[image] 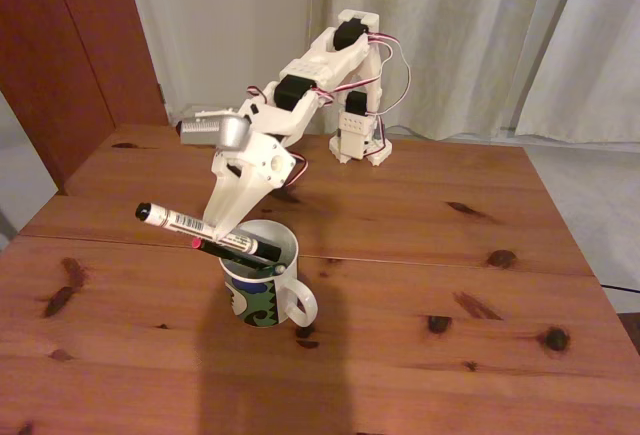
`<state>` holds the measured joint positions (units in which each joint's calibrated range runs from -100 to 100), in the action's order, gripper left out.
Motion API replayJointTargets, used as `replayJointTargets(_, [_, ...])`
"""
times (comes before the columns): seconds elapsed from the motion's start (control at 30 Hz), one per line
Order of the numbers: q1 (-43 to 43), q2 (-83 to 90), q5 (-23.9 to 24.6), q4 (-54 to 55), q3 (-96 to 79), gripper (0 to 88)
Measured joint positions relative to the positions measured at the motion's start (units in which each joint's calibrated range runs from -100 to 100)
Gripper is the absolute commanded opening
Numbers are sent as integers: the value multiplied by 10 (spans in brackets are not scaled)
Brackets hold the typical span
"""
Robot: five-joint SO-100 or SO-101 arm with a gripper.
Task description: Clean up the desk and place the pens and markers into the cup
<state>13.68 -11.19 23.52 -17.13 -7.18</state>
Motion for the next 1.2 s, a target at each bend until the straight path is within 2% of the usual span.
replayJointTargets(0.63, [1,4,-6,2,-39,13])
replayJointTargets(0.9, [1,9,-10,-38,-39,113])
replayJointTargets(1.13, [1,9,-17,-48,-39,106])
replayJointTargets(1.2, [0,11,-17,-48,-39,64])
